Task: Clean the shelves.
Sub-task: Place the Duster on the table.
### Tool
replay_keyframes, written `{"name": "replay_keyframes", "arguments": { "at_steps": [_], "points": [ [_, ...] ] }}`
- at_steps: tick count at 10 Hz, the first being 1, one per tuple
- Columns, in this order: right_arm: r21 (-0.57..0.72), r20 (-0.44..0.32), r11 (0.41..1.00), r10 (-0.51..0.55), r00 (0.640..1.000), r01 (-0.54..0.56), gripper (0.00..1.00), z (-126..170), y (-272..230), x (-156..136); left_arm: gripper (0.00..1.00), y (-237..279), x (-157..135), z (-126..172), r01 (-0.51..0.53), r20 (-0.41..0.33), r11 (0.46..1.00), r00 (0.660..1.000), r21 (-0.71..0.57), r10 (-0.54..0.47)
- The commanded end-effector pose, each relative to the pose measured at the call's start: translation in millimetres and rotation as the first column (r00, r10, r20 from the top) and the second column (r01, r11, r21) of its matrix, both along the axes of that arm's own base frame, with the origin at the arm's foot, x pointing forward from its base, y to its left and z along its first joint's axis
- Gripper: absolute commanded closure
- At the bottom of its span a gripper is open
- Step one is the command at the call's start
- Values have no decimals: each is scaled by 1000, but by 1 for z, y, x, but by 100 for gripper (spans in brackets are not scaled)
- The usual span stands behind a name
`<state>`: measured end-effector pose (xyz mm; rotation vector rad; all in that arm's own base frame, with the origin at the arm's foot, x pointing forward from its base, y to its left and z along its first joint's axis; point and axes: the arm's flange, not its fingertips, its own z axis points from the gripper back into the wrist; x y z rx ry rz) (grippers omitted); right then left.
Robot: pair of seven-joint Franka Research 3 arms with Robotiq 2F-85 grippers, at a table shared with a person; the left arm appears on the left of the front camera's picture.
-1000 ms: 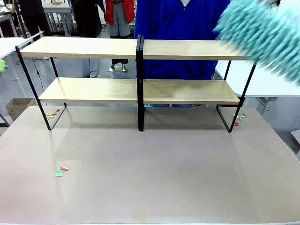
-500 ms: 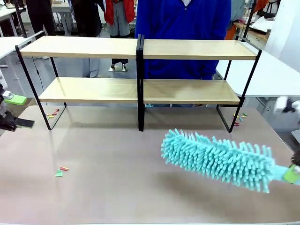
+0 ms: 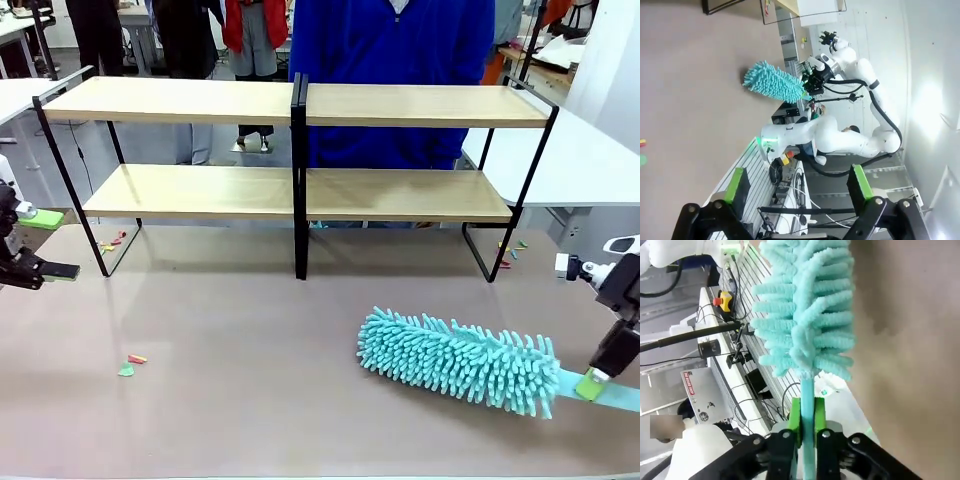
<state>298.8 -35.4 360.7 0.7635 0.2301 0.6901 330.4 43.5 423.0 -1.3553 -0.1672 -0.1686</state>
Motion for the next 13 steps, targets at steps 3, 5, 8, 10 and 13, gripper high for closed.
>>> {"name": "replay_keyframes", "arguments": {
  "at_steps": [3,5,8,10,13],
  "points": [
    [44,210,983,-185,960,180,30,13,-25,36,0,-2,-3,5,-3,24,1000,1000,-21,3],
    [-24,430,916,-352,831,401,25,24,-45,44,0,-2,-3,5,-3,24,1000,1000,-21,3],
    [291,511,726,-669,540,623,0,68,-78,26,0,-2,-3,5,-3,24,1000,1000,-21,3],
    [383,267,647,-761,592,659,0,98,-71,-6,0,-2,-3,5,-3,24,1000,1000,-21,3],
    [366,268,671,-739,618,644,0,115,-91,24,0,-2,-3,5,-3,24,1000,1000,-21,3]
  ]
}}
